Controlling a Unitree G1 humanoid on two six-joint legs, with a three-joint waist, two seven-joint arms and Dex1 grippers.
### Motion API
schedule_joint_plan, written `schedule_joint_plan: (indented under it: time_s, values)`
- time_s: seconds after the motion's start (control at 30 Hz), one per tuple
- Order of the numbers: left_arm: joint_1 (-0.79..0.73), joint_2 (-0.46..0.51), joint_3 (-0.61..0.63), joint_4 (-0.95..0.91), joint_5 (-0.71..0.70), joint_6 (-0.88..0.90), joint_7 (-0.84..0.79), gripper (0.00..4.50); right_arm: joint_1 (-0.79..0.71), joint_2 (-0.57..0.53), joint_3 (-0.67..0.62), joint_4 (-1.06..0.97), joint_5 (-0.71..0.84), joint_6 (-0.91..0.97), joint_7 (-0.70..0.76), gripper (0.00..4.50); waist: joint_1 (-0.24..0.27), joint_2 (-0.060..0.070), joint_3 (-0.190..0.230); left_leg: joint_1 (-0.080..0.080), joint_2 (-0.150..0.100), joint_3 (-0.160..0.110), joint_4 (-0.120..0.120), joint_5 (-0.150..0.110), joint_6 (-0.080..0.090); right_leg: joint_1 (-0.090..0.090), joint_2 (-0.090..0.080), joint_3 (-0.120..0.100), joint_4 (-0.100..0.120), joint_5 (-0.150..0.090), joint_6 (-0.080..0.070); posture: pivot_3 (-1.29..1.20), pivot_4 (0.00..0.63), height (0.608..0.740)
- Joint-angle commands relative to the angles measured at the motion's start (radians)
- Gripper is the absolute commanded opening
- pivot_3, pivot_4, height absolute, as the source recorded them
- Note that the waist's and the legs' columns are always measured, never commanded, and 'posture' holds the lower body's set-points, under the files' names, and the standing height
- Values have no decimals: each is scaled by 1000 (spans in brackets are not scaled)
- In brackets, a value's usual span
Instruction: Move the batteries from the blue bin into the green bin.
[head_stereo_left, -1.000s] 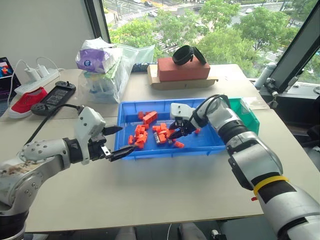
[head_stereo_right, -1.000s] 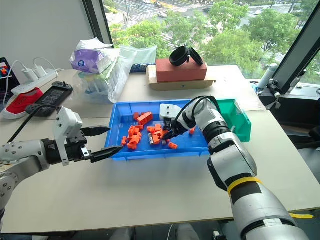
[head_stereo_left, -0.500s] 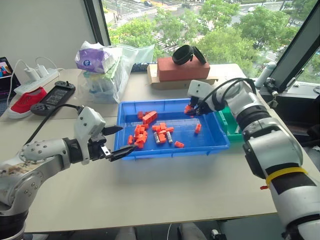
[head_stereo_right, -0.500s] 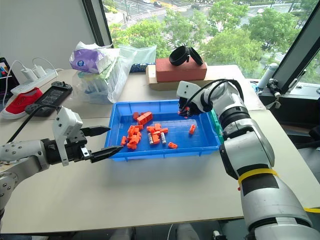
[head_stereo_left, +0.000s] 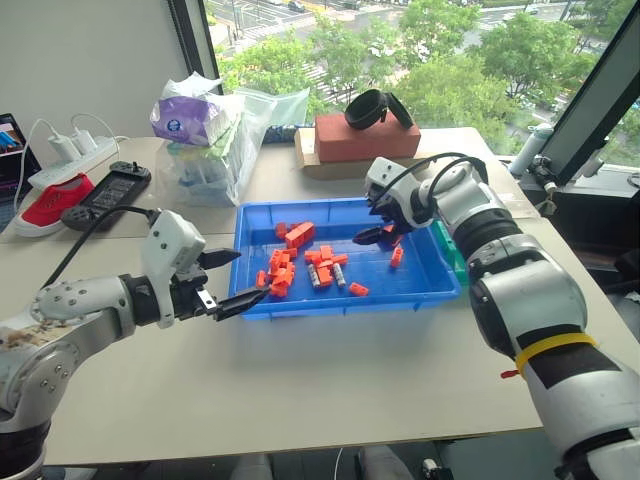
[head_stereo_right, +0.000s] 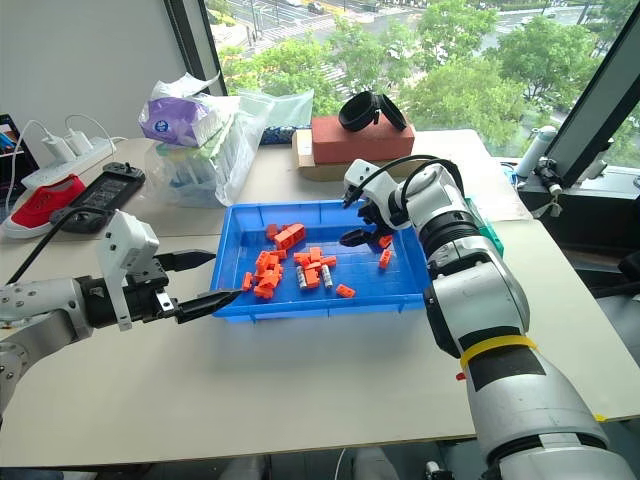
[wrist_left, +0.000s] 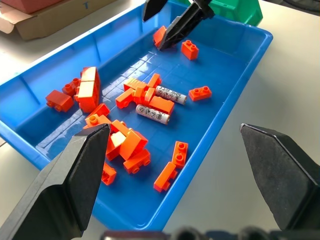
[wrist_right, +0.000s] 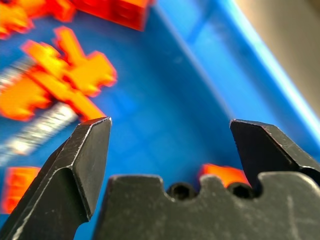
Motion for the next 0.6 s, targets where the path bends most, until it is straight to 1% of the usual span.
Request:
schedule_joint_plan:
  time_s: [0.03, 0.13, 0.23, 0.3, 0.43, 0.6]
  values:
    - [-15, 9, 27, 0, -13, 1, 10, 4500, 105, -15, 23, -377, 58, 370, 61, 4438, 2, 0, 0, 0, 0, 0, 0, 0, 0, 0, 0, 0, 0, 0, 0, 0, 150, 740]
    - [-23, 11, 25, 12, -11, 0, 13, 4500, 211, -24, 37, -653, 94, 584, 34, 4438, 8, 0, 0, -1, 0, -1, 0, 0, 0, 0, 0, -1, 0, 0, 0, 0, 150, 740]
    - [-33, 12, 19, 23, -6, -2, 13, 4500, 291, -5, 27, -823, 116, 732, -56, 4438, 11, 0, 0, -2, 0, -1, 1, 0, 0, -1, 0, -1, 0, 0, 0, 0, 150, 740]
    - [-40, 13, 12, 29, -2, -4, 13, 4500, 322, 16, 4, -869, 126, 784, -130, 4438, 11, 0, 0, -2, 0, -1, 0, 0, 0, -2, 0, 0, 0, 0, 0, 0, 150, 740]
    - [-61, 14, -2, 44, 8, -6, 13, 4500, 351, 66, -57, -896, 145, 832, -273, 4438, 14, 0, 0, -2, 0, -1, 0, 0, 0, -2, 1, 0, 0, 0, 0, 0, 150, 740]
    - [-72, 15, -11, 49, 13, -4, 9, 4500, 379, 72, -49, -887, 172, 800, -375, 4438, 19, 0, 0, -2, 0, -1, 0, 0, 0, -2, 1, 0, 0, 0, 0, 0, 150, 740]
